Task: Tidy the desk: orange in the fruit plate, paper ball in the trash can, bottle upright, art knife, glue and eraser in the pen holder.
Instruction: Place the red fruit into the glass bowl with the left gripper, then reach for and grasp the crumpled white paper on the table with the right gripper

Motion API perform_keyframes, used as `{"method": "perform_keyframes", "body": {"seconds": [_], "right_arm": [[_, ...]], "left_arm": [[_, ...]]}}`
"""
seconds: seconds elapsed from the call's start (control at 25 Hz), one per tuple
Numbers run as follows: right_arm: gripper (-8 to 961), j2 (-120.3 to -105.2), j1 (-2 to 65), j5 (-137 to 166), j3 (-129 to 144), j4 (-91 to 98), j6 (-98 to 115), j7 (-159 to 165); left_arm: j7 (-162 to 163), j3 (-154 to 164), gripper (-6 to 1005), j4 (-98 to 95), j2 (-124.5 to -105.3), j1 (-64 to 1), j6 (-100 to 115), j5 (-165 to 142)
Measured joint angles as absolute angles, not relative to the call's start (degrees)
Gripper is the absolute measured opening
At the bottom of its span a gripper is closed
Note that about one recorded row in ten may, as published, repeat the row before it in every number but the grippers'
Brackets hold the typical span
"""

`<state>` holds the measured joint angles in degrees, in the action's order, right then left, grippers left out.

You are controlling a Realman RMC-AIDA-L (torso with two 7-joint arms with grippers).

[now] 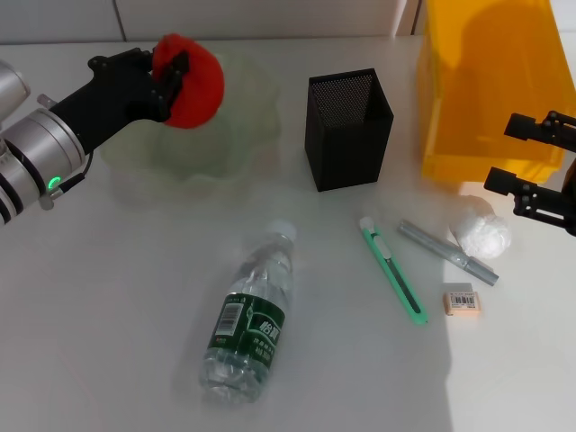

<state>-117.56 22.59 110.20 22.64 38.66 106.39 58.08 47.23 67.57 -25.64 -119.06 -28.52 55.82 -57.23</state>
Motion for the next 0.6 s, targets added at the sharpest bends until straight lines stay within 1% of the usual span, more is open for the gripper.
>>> {"method": "perform_keyframes", "body": {"seconds": [0.04, 0.36, 0.52, 0.56, 0.6], "right_arm": [[682, -117.56, 22.6, 110.2, 22.6, 38.7, 106.4, 58.2], [682, -117.56, 22.6, 110.4, 22.8, 39.2, 106.6, 61.5], [682, -117.52, 22.6, 110.3, 22.7, 42.0, 106.7, 66.3], [682, -117.6, 22.6, 110.3, 22.8, 43.2, 106.7, 68.0], [682, -117.64, 22.6, 110.5, 22.9, 44.9, 106.7, 70.2]], "left_arm": [[47.2, 67.7, 58, -25.6, -119.03, -28.5, 55.8, -57.1], [46.9, 67.9, 396, -25.8, -118.97, -28.5, 55.8, -57.1], [47.3, 69.1, 581, -26.1, -118.55, -28.0, 59.3, -57.6], [47.5, 69.9, 628, -26.9, -118.39, -27.0, 62.2, -57.7], [47.8, 70.5, 649, -27.6, -118.37, -26.3, 63.6, -57.7]]}}
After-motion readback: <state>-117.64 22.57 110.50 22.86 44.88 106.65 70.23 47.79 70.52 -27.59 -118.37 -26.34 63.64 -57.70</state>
